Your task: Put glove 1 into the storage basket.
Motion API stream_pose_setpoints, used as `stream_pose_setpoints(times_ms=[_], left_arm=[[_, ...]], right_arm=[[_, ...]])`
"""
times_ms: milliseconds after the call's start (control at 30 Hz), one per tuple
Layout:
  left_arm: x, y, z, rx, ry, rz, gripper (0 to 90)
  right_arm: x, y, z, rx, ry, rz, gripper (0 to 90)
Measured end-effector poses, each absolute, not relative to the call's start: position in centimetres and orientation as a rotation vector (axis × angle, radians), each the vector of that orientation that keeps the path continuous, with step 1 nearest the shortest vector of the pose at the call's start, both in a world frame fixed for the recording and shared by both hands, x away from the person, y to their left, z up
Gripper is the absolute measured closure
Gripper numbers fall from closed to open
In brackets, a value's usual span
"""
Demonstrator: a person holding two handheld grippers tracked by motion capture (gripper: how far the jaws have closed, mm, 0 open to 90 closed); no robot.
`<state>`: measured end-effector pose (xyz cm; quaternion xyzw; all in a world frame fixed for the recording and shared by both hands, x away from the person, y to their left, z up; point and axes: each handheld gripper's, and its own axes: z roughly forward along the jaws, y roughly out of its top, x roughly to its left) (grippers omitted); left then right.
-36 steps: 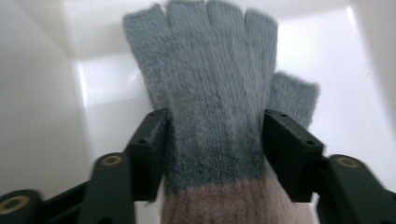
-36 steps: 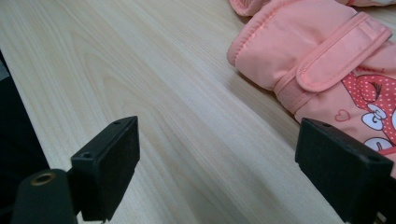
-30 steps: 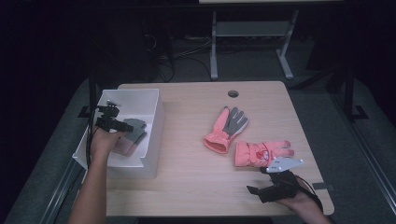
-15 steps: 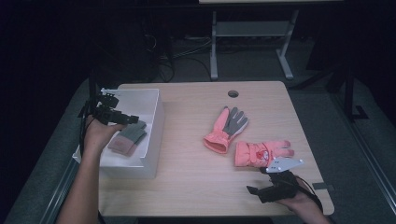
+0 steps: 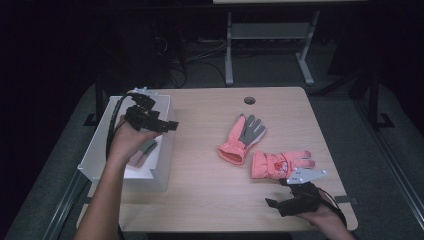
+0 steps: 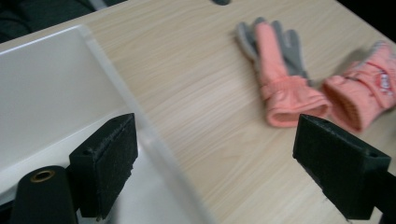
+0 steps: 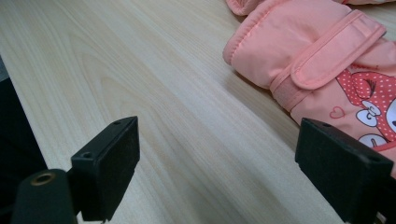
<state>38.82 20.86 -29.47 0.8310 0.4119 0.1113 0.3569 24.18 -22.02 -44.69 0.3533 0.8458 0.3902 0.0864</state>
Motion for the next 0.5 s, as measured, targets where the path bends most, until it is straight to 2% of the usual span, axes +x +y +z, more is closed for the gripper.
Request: stream_pose_setpoints(times_ms=[300, 400, 500], left_arm=[[38.5, 15.2, -29.8, 2.175, 0.966, 0.246, 16.7], [38.3, 13.7, -30.3, 2.183, 0.928, 0.212, 23.7], [38.0, 12.5, -31.0, 2.189, 0.893, 0.190, 35.7]], right_arm=[[24.0, -22.2, -44.8, 1.048, 2.523, 1.155, 13.5], [23.9, -22.2, -44.7, 1.074, 2.520, 1.149, 13.5], [23.8, -22.4, -44.8, 1.073, 2.522, 1.149, 13.5]])
